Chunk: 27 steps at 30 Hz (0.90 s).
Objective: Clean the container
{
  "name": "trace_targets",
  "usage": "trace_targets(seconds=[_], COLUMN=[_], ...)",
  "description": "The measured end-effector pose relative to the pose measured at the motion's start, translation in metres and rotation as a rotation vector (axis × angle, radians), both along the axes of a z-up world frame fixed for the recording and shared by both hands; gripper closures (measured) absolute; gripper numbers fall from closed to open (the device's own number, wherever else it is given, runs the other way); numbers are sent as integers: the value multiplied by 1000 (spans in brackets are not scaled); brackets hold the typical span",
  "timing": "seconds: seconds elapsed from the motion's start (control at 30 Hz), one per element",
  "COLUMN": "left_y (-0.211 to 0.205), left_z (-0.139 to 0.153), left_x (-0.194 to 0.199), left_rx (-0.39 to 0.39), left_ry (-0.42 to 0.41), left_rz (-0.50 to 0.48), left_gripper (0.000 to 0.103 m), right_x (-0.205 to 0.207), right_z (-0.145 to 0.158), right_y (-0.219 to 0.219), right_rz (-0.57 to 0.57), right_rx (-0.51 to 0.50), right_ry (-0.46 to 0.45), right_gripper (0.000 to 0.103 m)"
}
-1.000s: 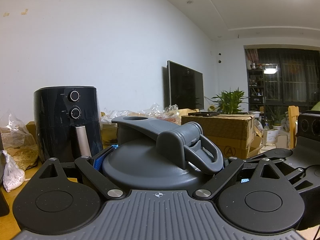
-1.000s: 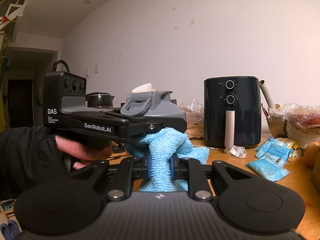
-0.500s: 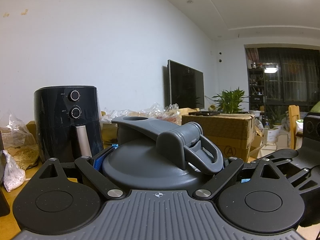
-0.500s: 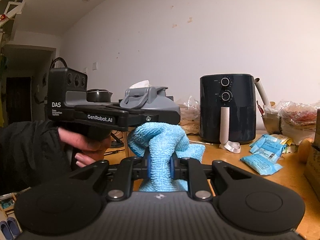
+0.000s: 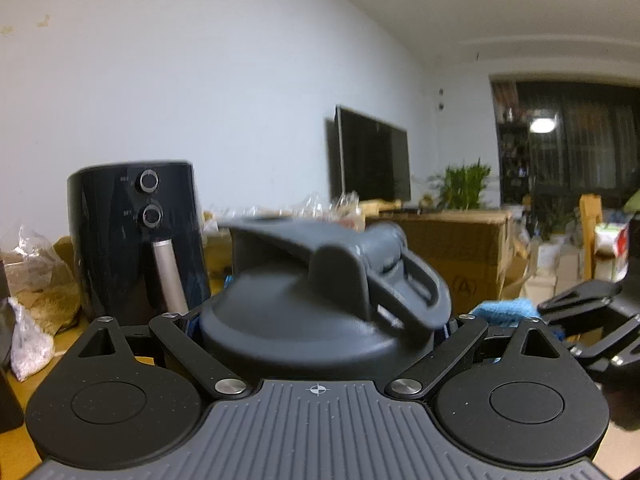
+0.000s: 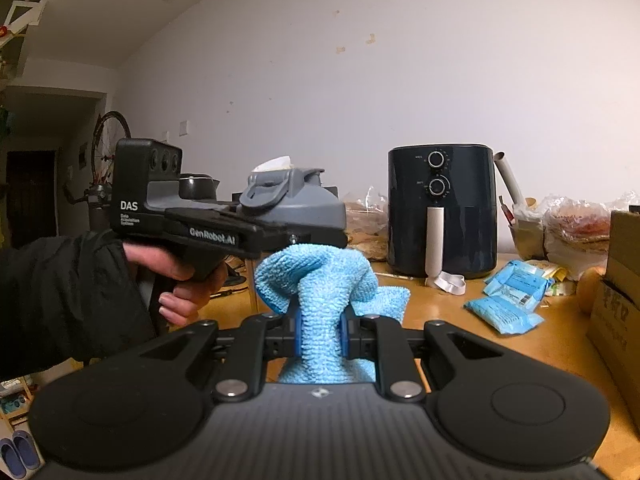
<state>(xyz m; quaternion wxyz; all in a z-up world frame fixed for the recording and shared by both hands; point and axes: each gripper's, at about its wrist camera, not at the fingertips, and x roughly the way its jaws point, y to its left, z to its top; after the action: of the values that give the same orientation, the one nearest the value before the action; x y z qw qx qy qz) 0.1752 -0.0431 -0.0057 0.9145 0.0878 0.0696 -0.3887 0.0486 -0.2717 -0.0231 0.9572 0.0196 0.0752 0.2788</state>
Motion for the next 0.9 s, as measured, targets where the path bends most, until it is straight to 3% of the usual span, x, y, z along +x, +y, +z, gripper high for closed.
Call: trace_targets(seconds=[0.3, 0.6, 0.9], left_y=[-2, -4, -11], left_z=[0, 8, 9], left_x=[-7, -11, -19], left_rx=[-12, -41, -67], left_ry=[-27, 0, -5], left_rz=[46, 107, 207], left_gripper=[7, 6, 6], right_x=[-1, 1, 2], right_z=[-6, -11, -13], right_y=[-2, -3, -1], right_rz=[2, 3, 8], right_rx=[5, 11, 8], right_ry=[19, 32, 38], right_gripper=[90, 90, 88])
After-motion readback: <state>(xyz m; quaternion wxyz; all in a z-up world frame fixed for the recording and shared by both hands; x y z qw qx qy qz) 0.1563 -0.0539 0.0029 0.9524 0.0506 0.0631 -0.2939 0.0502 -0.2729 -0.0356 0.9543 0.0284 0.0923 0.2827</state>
